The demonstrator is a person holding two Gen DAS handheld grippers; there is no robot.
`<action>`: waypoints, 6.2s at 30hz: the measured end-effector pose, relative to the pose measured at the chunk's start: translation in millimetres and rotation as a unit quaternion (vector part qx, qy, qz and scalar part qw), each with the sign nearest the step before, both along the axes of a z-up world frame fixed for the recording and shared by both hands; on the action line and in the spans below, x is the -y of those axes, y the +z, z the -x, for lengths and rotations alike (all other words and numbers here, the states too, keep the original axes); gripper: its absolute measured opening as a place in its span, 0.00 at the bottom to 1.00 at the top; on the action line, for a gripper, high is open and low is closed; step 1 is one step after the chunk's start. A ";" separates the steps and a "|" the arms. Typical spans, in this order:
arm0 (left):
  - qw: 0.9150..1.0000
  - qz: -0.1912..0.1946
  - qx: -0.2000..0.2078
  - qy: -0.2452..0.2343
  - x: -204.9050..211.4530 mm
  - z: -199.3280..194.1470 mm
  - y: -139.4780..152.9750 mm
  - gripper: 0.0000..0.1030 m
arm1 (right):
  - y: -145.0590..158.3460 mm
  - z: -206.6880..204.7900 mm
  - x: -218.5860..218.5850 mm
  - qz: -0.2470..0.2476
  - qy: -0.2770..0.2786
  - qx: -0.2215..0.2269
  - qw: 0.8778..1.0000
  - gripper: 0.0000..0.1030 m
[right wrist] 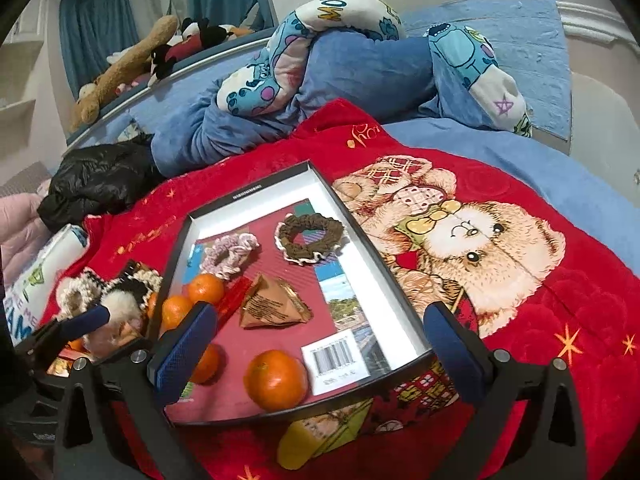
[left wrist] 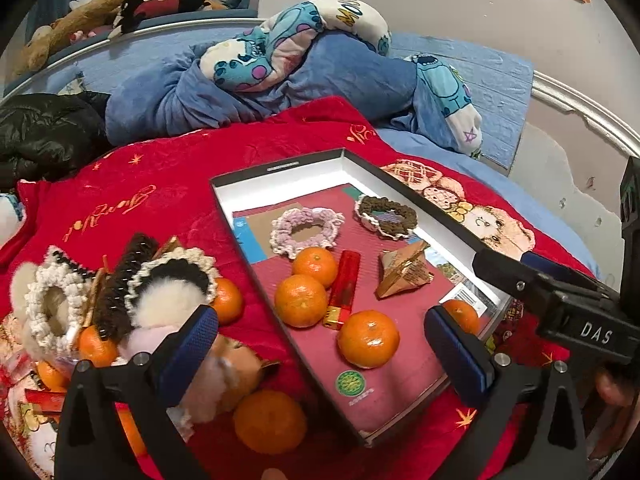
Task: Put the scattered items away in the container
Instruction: 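Withdraw both tools from the box back over the pile, then lower the left tool onto a tangerine in the pile and close on it, then grasp another tangerine with the right tool while the left tool holds its tangerine, then carry both tangerines in the left and right tools over the black box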
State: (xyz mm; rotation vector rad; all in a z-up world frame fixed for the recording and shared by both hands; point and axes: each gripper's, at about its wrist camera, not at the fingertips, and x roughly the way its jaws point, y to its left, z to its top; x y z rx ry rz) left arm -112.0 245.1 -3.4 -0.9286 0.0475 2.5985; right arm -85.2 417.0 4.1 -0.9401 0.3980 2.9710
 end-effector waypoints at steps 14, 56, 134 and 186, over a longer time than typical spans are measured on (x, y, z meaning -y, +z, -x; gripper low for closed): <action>0.998 0.028 -0.018 0.050 73.3 -40.9 15.3 1.00 | 9.5 3.4 74.3 0.001 0.060 -0.015 0.998 1.00; 0.988 0.036 0.030 0.144 237.9 -62.7 -29.0 1.00 | -2.3 -11.8 232.0 -0.042 0.174 0.004 0.984 1.00; 0.991 -0.023 0.058 0.120 273.5 -106.9 -37.9 0.34 | -42.9 -1.3 296.6 -0.037 0.217 0.074 0.973 0.87; 0.997 -0.015 0.042 0.061 179.3 -87.6 -20.9 0.34 | -6.8 -14.9 210.3 -0.011 0.182 0.038 0.983 0.34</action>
